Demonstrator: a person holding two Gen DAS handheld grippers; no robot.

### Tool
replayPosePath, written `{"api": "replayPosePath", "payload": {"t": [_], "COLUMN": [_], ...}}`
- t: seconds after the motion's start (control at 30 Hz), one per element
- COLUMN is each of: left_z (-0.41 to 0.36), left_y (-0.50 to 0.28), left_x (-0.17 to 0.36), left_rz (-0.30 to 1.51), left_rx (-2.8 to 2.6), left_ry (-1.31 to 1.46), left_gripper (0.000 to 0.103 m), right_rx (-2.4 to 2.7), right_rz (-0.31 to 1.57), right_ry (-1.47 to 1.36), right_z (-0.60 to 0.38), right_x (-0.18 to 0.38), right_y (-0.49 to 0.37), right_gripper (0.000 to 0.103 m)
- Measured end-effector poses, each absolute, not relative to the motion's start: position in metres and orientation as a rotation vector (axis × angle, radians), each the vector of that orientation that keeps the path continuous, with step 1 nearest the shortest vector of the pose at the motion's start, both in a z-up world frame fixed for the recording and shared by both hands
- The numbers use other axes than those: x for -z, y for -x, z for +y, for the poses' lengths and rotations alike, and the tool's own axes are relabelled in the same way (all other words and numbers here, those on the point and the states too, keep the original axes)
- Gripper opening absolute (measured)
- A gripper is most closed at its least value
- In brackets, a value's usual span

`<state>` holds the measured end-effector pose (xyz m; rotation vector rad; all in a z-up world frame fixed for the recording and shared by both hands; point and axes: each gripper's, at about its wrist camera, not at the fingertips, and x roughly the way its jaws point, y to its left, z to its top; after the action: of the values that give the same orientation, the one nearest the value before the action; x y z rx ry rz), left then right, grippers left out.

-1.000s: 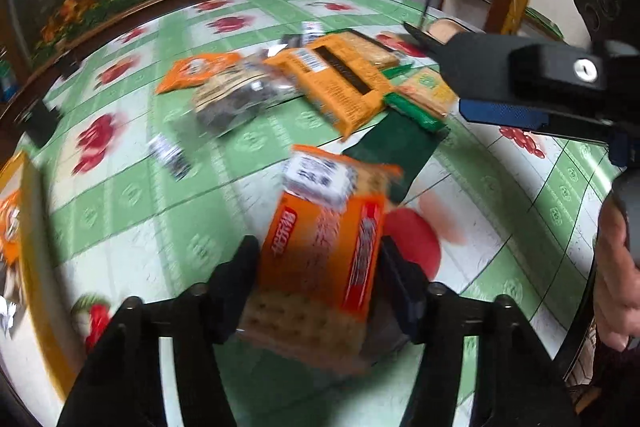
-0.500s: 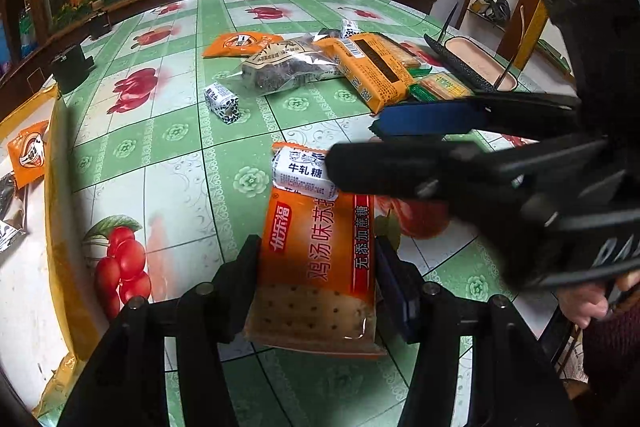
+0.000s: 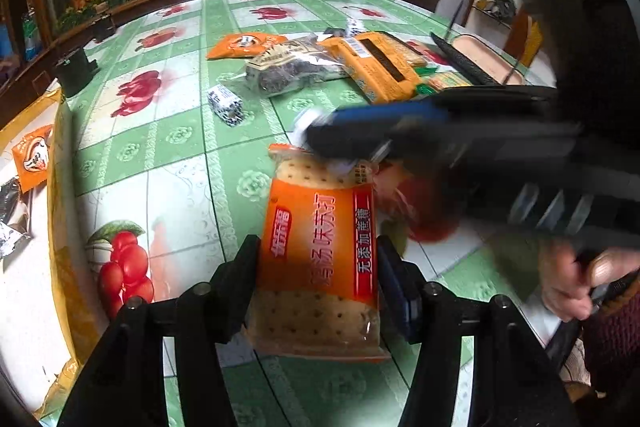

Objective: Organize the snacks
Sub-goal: 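Grasp the orange soda-cracker pack with the left tool while the right tool grasps a white-blue packet, then carry the cracker pack and white-blue packet over the yellow-rimmed tray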

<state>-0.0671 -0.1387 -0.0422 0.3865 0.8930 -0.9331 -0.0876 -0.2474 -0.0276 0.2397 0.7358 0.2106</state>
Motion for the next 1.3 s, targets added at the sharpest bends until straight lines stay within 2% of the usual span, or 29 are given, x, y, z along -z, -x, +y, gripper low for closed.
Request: {"api": "replayPosePath", "payload": {"t": [0.17,0.6,1.3], "left_z": [-0.155,-0.143,-0.05], "left_y": [0.063,0.061,0.017], "left_x": [0.043,0.023,-0.034], "left_rz": [0.887,0.863,0.772], "left_rx": [0.88,0.889,0.768], "left_ry": [-0.414,-0.318,-0.097], "left_gripper": [0.052,0.052,0.052], "right_rx": [-0.147,-0.131,-0.192], "right_rz": [0.647,0.604,0.643], "right_ry": [-0.409,-0.448,-0.494], "right_z": [-0.285,-0.293,-0.262], "right_x": [0.024,0.02,0.02], "right_y": [0.095,0.103,0.079], "right_gripper": [0.021,0.021,0.021]}}
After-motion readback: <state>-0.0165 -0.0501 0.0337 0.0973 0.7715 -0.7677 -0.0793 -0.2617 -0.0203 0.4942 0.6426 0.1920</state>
